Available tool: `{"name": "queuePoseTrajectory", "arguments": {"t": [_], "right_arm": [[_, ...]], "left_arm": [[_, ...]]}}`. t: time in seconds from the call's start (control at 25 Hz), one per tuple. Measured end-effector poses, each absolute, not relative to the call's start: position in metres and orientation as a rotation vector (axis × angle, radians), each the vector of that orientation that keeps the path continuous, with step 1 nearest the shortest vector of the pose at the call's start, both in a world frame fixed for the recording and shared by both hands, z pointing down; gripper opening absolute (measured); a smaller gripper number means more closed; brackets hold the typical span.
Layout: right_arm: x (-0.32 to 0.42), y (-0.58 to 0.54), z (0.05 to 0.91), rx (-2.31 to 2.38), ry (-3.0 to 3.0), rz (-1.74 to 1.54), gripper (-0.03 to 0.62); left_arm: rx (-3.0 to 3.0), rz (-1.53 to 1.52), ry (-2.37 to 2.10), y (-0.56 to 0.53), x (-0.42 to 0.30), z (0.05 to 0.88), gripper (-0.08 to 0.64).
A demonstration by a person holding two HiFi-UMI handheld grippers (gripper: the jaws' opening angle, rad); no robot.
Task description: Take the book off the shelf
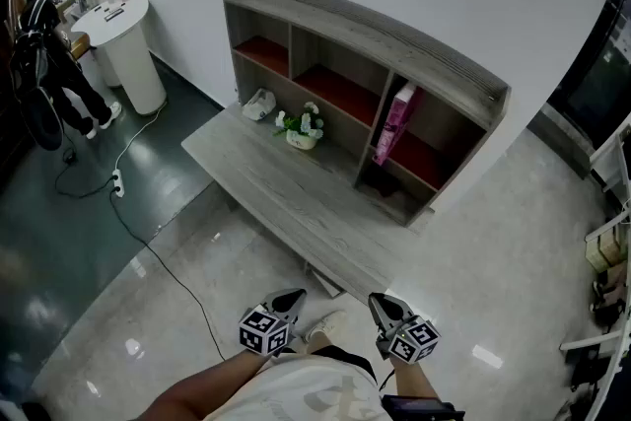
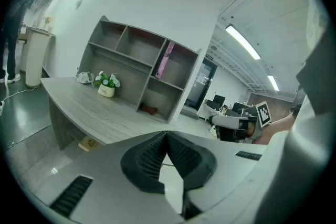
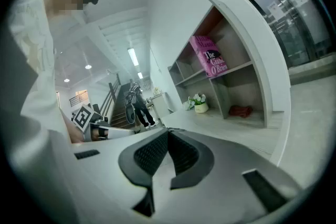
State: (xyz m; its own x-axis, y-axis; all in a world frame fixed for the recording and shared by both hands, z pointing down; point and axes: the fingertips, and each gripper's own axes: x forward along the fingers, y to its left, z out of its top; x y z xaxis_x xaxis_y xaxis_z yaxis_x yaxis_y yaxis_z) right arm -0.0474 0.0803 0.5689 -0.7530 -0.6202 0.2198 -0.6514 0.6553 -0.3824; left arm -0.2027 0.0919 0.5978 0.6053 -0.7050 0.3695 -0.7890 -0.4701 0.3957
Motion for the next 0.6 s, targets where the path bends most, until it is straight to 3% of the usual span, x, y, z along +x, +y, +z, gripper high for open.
{"name": "queuePoseTrajectory", "arguments": {"t": [0.6], "right_arm": [[-0.054,0.113,0.561,1.112,-2.793,0.661,0.003]], "left_arm": [[2.320,0.174,-1.198,0.119,-0.215,0.587,0.002]]}}
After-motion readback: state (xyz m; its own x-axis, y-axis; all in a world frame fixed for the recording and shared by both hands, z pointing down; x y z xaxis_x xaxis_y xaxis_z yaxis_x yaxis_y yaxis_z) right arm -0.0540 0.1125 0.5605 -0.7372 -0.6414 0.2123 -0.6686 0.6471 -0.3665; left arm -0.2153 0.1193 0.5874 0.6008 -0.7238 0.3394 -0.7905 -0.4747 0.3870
